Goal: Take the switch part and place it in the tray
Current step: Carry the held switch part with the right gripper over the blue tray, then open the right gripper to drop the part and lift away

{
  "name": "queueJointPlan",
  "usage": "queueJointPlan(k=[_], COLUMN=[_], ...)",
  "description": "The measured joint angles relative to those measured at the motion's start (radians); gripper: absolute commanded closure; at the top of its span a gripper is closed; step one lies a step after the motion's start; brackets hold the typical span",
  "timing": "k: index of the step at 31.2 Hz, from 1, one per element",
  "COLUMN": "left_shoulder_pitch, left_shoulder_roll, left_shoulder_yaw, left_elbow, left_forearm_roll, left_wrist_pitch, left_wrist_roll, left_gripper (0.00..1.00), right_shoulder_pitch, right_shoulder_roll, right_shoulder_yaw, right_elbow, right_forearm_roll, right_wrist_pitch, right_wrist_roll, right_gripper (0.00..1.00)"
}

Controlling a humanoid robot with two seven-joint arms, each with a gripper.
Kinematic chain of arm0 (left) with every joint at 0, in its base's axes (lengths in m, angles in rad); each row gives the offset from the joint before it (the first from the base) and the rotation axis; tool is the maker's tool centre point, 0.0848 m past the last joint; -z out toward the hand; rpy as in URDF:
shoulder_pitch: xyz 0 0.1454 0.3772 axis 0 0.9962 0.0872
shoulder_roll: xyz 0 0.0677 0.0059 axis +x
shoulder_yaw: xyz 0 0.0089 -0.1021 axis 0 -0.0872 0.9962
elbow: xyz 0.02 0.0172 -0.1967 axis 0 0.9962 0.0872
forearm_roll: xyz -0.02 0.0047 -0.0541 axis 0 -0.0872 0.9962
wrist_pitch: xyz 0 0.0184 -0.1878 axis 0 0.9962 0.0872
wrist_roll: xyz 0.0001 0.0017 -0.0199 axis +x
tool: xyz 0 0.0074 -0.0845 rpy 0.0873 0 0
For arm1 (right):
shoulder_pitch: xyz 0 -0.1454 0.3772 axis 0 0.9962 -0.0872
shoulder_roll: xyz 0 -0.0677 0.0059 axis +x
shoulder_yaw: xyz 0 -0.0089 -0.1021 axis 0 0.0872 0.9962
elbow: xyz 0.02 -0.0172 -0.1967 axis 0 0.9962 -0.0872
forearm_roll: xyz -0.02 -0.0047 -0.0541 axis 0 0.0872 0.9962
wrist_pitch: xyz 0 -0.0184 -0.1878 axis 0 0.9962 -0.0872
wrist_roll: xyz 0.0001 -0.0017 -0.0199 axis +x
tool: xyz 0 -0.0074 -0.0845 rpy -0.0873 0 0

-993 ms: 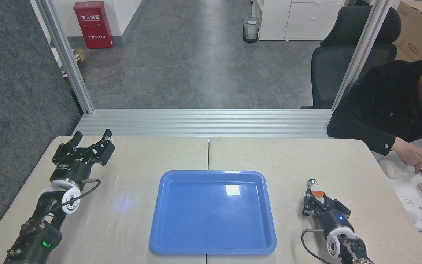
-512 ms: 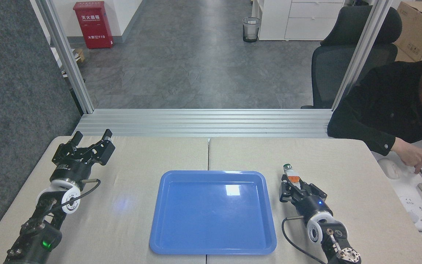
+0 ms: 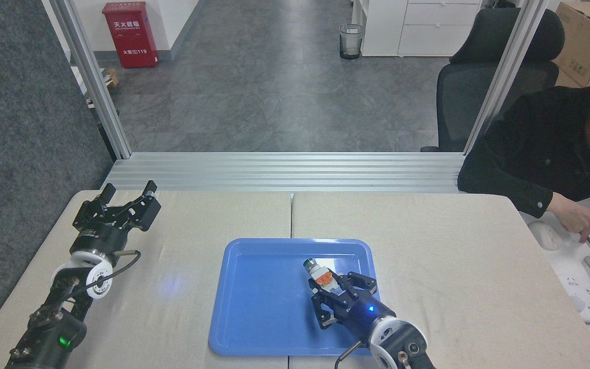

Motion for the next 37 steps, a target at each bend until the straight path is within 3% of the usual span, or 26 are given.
queueJointPlan(k=[1, 3, 4, 13, 22, 37], left_shoulder_pitch=[0.0, 0.0, 0.0, 0.0, 0.0, 0.0], left_shoulder_roll=[0.0, 0.0, 0.0, 0.0, 0.0, 0.0], left_shoulder_yaw=[0.0, 0.0, 0.0, 0.0, 0.0, 0.0], left_elbow=[0.0, 0.0, 0.0, 0.0, 0.0, 0.0], left_forearm_roll=[0.0, 0.0, 0.0, 0.0, 0.0, 0.0], left_wrist_pitch=[0.0, 0.0, 0.0, 0.0, 0.0, 0.0], left_wrist_roll=[0.0, 0.0, 0.0, 0.0, 0.0, 0.0], left_gripper=[0.0, 0.0, 0.0, 0.0, 0.0, 0.0], right_shoulder_pitch=[0.006, 0.016, 0.019, 0.035, -0.039, -0.139], right_shoulder_roll=[0.004, 0.011, 0.014, 0.038, 0.046, -0.052], right_shoulder_yaw=[0.007, 0.019, 0.025, 0.044, -0.036, -0.206], right_elbow=[-0.004, -0.011, -0.013, -0.028, -0.036, -0.012], right_forearm_roll=[0.014, 0.036, 0.046, 0.071, -0.048, -0.134], right_wrist_pitch=[-0.001, 0.0, 0.005, 0.057, 0.085, 0.192], right_wrist_roll=[0.002, 0.005, 0.006, 0.004, -0.104, -0.183], right_gripper=[0.67, 0.11, 0.0, 0.0, 0.0, 0.0])
